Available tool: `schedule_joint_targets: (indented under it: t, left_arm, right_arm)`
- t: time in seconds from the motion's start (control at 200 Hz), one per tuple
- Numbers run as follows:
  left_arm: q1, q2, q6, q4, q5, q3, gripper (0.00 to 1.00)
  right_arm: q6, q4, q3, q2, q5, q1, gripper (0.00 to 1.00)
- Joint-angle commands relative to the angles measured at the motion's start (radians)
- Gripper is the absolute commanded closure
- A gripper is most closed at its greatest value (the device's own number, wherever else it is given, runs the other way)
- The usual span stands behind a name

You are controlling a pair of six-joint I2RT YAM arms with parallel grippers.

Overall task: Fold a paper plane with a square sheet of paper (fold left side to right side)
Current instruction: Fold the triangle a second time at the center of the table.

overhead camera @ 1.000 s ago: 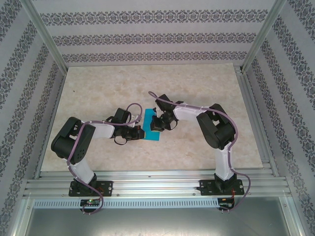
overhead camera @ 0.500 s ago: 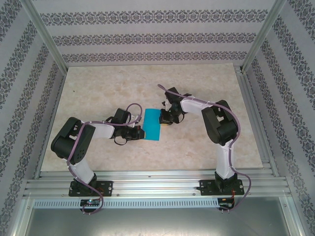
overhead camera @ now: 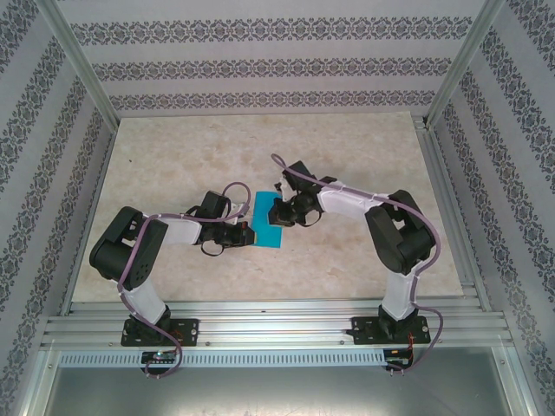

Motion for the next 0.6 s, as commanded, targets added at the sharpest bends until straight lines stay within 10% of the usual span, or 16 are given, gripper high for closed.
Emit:
schedule_joint_targets:
  t: [0.0,0.595]
  left_arm:
    - [-0.027,0.056,0.020,-0.101,-0.102,-0.052,1.00]
    - [-0.028,0.057,0.020,-0.098,-0.104,-0.051,1.00]
  right_arm:
    - [0.066,0.106,-0.010,0.061,-0.073,0.031,0.91]
    - [0.060,0.102,0.058,0.143,-0.099,0.067,0.91]
